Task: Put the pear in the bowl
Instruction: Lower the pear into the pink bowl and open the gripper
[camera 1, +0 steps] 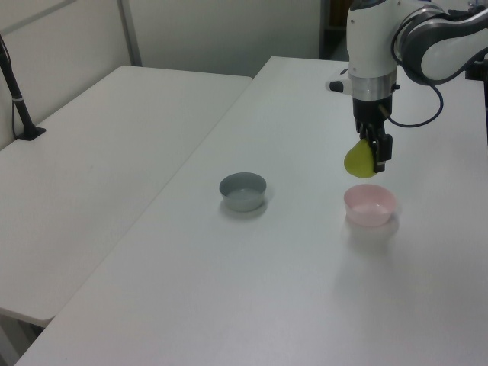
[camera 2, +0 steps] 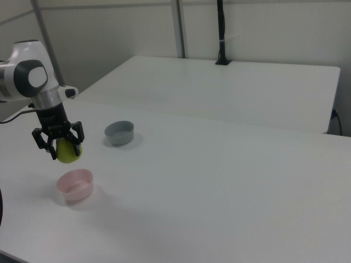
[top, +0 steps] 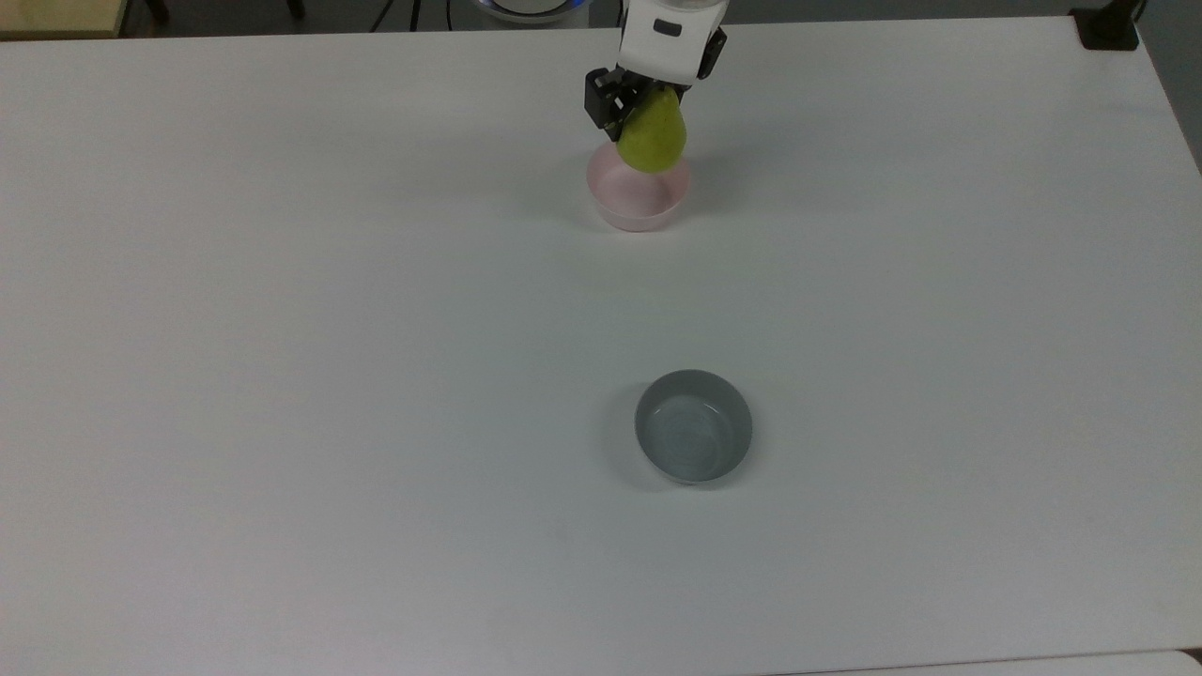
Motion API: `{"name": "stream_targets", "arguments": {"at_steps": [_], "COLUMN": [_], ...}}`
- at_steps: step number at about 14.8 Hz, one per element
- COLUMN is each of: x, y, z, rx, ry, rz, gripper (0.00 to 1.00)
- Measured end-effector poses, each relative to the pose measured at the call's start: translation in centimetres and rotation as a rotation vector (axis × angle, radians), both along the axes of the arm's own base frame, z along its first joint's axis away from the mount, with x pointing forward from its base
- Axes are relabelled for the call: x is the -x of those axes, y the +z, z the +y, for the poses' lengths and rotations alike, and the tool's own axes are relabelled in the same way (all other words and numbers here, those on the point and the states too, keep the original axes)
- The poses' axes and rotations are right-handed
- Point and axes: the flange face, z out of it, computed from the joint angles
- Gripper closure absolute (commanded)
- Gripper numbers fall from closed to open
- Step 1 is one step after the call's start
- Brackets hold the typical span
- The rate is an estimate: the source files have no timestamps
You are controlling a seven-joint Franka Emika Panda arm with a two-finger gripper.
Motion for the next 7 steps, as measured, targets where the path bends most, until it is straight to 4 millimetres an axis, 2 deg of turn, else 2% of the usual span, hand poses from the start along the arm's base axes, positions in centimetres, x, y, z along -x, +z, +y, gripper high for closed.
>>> {"name": "stream_targets", "arguments": {"at_steps": [7], "x": [0.6], "y": [-4.5], "z": [-0.2], "rx": [0.049], "ry": [-0.003], "rz": [0.081], "gripper": [0.73]}}
